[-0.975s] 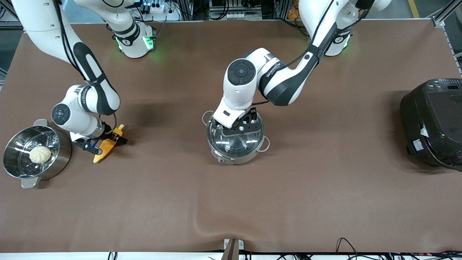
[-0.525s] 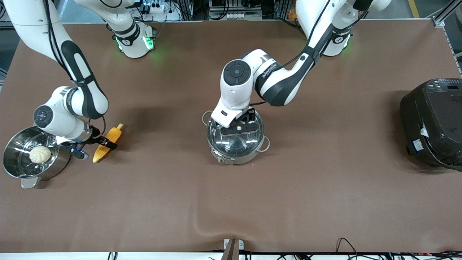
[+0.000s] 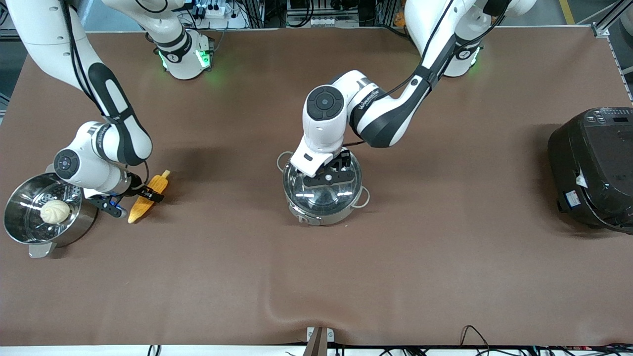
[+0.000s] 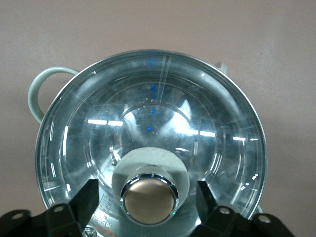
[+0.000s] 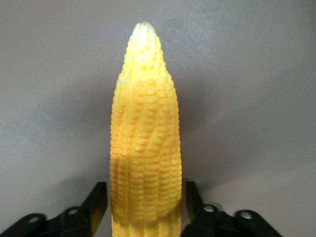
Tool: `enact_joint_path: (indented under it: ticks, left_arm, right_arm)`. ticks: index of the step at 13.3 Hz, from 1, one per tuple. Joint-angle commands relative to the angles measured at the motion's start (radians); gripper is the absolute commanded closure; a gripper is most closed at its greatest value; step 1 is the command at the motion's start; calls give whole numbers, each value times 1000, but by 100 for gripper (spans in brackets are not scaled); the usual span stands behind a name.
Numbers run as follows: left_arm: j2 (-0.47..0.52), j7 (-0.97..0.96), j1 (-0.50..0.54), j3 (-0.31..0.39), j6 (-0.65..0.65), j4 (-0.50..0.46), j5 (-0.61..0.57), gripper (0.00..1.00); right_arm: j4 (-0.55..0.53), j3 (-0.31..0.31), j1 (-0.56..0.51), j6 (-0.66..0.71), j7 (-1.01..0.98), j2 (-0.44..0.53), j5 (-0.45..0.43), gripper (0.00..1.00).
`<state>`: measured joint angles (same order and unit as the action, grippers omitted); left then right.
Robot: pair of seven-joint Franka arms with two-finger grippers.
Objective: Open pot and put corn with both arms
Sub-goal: 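Grasp the lid knob with the left gripper while the right gripper grasps the corn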
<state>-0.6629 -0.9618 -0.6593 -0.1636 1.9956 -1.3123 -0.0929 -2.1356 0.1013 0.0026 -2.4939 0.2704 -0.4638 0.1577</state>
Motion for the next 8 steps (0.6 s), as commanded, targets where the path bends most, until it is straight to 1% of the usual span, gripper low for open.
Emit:
enact_joint_path:
  ticks: [1, 2, 3, 4, 5, 8]
  left_arm:
    - [-12, 14, -3, 6, -1, 19, -22, 17]
    - [-12, 12, -2, 6, 0, 19, -22, 18]
    - [-12, 11, -2, 6, 0, 19, -21, 22]
    - [-12, 11, -2, 6, 0, 19, -22, 23]
    - [-12, 9, -3, 6, 0, 18, -22, 23]
    - [-14, 9, -3, 6, -1, 13, -22, 23]
  right_arm:
    - [10, -11, -6, -2, 9, -7, 16, 55]
    - [11, -11, -3, 4, 7, -4, 16, 67]
    - [13, -11, -1, 12, 4, 8, 16, 78]
    - [20, -12, 2, 30, 3, 31, 14, 87]
    - [42, -15, 8, 88, 3, 54, 6, 93]
    - [208, -14, 60, 381, 0, 106, 2, 97]
